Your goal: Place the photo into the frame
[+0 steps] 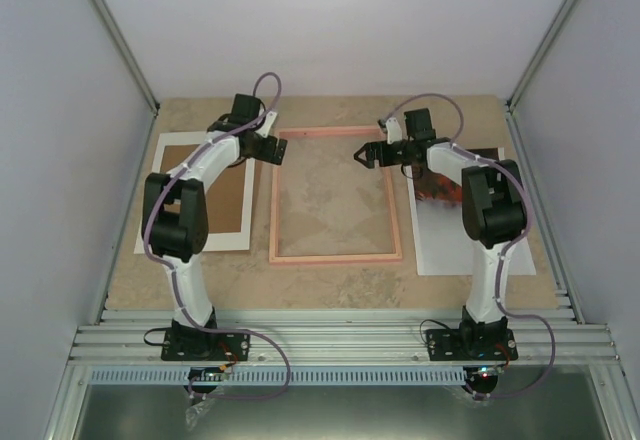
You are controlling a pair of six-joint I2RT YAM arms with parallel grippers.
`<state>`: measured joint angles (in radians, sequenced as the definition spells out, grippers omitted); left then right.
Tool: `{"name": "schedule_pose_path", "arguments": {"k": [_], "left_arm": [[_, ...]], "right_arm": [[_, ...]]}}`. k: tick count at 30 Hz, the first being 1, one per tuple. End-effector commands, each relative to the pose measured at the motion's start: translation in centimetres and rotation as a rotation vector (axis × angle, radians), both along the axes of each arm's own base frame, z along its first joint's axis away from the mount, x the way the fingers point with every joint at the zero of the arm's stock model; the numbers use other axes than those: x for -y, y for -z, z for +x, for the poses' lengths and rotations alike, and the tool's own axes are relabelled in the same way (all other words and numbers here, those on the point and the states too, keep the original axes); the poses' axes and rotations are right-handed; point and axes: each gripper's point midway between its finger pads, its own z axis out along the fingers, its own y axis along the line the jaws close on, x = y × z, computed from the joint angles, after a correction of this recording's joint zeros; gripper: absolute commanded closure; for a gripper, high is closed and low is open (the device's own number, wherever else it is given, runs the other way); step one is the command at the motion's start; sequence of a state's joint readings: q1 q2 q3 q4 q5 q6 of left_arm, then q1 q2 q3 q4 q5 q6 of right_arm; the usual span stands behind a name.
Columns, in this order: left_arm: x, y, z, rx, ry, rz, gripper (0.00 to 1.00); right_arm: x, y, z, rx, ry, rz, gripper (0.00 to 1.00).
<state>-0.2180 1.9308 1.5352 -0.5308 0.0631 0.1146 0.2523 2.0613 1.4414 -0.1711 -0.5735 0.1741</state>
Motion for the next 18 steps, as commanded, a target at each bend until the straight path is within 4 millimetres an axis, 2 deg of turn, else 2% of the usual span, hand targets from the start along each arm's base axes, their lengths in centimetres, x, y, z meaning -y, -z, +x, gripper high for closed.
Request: {"name": "schedule_pose_path", "arguments": {"k": [1,6,9,13,18], "left_arm": [[0.8,2.5,0.2,-0.043,0.026,-0.011,0.01],[0.7,4.4,-0.4,-0.071,0.032,0.001,0.00],[0.6,3.9,-0.4,-0.058,0.029,0.005,0.01],[0.1,1.4,-1.1,-0.022,0.027,0.020,0.00],[-0.7,-1.3,-4.0,0.003,0.048,0.037,0.00]], "right_arm": [[0.2,2.0,1.2,-0.024,0.050,-0.023,0.02],[0.6,4.0,0.5,-0.063,0.053,-0.047,0.02],[0.3,3.2,-0.2,-0.057,0.028,-0.033,0.02],[0.0,-1.9,-0.6,0.026,-0.004,-0.004,0.02],[1.2,-8.9,-1.9,0.233,-0.020,-0.050,0.02]]}}
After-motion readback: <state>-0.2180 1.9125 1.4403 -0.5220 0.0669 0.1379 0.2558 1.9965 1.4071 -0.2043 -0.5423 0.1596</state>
